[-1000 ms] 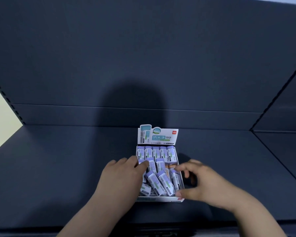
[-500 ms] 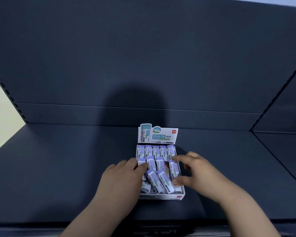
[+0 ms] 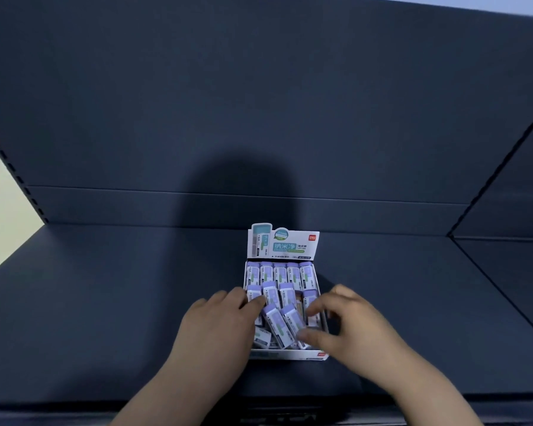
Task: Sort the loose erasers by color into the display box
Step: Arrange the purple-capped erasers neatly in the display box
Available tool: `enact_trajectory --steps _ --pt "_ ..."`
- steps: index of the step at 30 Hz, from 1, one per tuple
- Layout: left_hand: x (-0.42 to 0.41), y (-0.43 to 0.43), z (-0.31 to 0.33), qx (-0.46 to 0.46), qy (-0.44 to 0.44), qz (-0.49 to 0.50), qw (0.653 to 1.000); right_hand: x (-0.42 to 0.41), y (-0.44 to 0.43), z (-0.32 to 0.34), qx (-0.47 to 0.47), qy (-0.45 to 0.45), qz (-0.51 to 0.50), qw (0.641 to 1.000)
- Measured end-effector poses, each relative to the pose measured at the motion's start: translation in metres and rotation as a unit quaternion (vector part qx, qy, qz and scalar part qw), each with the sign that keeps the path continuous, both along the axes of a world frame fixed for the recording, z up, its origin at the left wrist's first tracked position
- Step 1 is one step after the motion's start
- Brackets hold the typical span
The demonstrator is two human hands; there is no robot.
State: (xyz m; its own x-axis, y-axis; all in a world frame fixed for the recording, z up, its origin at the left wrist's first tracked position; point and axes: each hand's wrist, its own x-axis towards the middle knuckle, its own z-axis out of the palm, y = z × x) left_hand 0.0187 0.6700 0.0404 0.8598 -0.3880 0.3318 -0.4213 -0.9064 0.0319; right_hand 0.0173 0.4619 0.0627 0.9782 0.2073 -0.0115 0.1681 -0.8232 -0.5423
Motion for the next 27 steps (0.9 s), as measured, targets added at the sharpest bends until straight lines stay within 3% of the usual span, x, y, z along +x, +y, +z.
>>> enact_trajectory --steps 4,8,15,19,27 --pt "0.000 0.001 -0.001 0.000 0.010 -0.003 1.000 -0.011 0.018 0.004 -0.124 -0.044 -0.010 0.991" --pt "0.007 -0.002 0.004 -0.002 0.010 -0.009 1.000 -0.016 0.025 0.003 -0.143 -0.075 -0.044 0.986" --pt "0.022 -0.014 0.014 0.035 0.049 -0.043 0.997 -0.019 0.030 0.002 -0.169 -0.053 -0.102 0.979" --pt "0.018 -0.023 0.027 0.041 0.083 -0.052 0.994 -0.020 0.028 -0.004 -0.116 -0.019 -0.159 0.980" --pt "0.024 -0.027 0.021 0.068 0.095 -0.084 0.990 -0.009 0.000 -0.014 0.084 -0.031 -0.248 0.965"
